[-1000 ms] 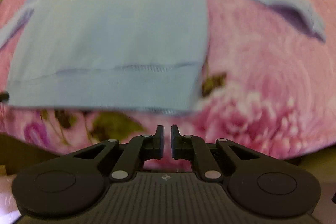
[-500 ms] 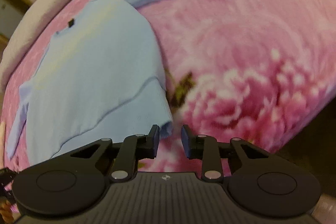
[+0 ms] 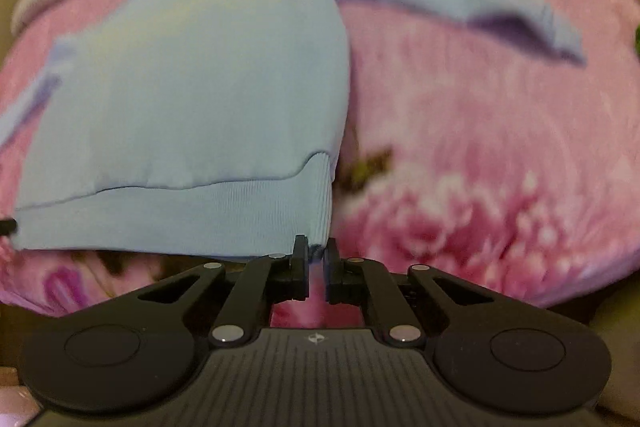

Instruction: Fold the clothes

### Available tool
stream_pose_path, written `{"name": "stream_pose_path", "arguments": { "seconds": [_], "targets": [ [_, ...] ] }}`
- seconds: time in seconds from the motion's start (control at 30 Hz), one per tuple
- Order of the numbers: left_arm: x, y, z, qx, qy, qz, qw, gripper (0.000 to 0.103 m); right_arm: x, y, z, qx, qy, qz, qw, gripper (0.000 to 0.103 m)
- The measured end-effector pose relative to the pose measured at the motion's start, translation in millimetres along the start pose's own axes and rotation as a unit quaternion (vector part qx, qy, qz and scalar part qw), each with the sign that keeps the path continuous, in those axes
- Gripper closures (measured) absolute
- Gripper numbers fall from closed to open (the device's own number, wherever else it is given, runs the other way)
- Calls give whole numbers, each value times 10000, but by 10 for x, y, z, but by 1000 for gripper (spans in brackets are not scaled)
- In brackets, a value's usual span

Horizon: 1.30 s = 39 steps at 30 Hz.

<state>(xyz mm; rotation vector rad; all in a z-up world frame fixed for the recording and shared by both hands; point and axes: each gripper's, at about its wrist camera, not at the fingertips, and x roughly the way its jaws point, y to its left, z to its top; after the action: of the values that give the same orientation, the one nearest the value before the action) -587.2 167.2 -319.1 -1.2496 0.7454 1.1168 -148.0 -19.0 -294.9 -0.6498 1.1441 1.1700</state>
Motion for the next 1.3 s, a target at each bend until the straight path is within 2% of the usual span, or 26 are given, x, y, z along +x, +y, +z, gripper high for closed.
{"name": "stream_pose_path", "arguments": {
  "seconds": [0.07, 0.17, 0.23, 0.3, 0.37, 0.43, 0.6, 0.7, 0.73, 0.8, 0.87, 0.93, 0.97, 1.0, 1.03, 1.1, 1.13, 1.2, 1.27, 1.3],
  "targets": [
    [-27, -105, 24, 327, 24, 382, 9987, 96, 24, -38, 22, 114, 279, 32, 9995, 88],
    [-103, -190, 32, 713, 1, 996, 9925, 95, -192, -173, 73, 451, 65, 161, 9988, 74],
    [-182, -250, 66, 739, -117, 953, 9926, 95, -329, -353, 129, 846, -193, 345, 9956, 68],
    [-255, -332, 97, 659, -268, 542, 9960, 95, -384, -614, 237, 1500, -470, 371, 9869, 68],
    [-241, -483, 152, 673, -345, 20, 9971, 93, -399, -985, 287, 2336, -794, 429, 9681, 67],
    [-147, -667, 222, 702, -382, -395, 9960, 90, -407, -1354, 335, 3138, -1114, 494, 9416, 66],
    [279, -1199, 433, 736, -293, -974, 9921, 89, -179, -2147, 434, 4424, -1738, 899, 8752, 65],
    [316, -1275, 416, 723, -252, -954, 9925, 86, 6, -2544, 550, 4864, -2080, 1037, 8423, 63],
    [326, -1297, 409, 719, -239, -943, 9927, 85, 85, -2661, 605, 5022, -2178, 1034, 8305, 58],
    [345, -1341, 394, 710, -213, -920, 9930, 85, 257, -2876, 708, 5327, -2318, 1101, 8065, 55],
    [364, -1385, 379, 701, -187, -897, 9933, 85, 464, -3039, 804, 5609, -2273, 1136, 7879, 52],
    [383, -1429, 364, 693, -161, -874, 9936, 85, 642, -3109, 913, 5702, -2355, 1274, 7767, 52],
    [393, -1451, 357, 688, -148, -863, 9938, 85, 681, -3101, 983, 5624, -2424, 1307, 7796, 56],
    [402, -1473, 350, 684, -135, -851, 9939, 85, 696, -3100, 1064, 5480, -2395, 1323, 7905, 83],
    [412, -1495, 342, 680, -122, -840, 9941, 85, 692, -3093, 1139, 5328, -2390, 1310, 8011, 93],
    [431, -1539, 328, 671, -96, -817, 9944, 85, 523, -3036, 1234, 4947, -2624, 1036, 8220, 94],
    [441, -1561, 320, 666, -83, -805, 9945, 85, 369, -3024, 1249, 4682, -2892, 874, 8304, 95],
    [395, -1501, 292, 587, -94, -765, 9953, 85, 91, -3050, 1171, 4434, -3257, 437, 8339, 95],
    [353, -1418, 261, 494, -86, -720, 9961, 85, 22, -3139, 1030, 4625, -3075, 60, 8315, 96],
    [338, -1367, 243, 441, -68, -694, 9966, 85, 92, -3169, 990, 4697, -2796, -40, 8374, 95]
  ]
}}
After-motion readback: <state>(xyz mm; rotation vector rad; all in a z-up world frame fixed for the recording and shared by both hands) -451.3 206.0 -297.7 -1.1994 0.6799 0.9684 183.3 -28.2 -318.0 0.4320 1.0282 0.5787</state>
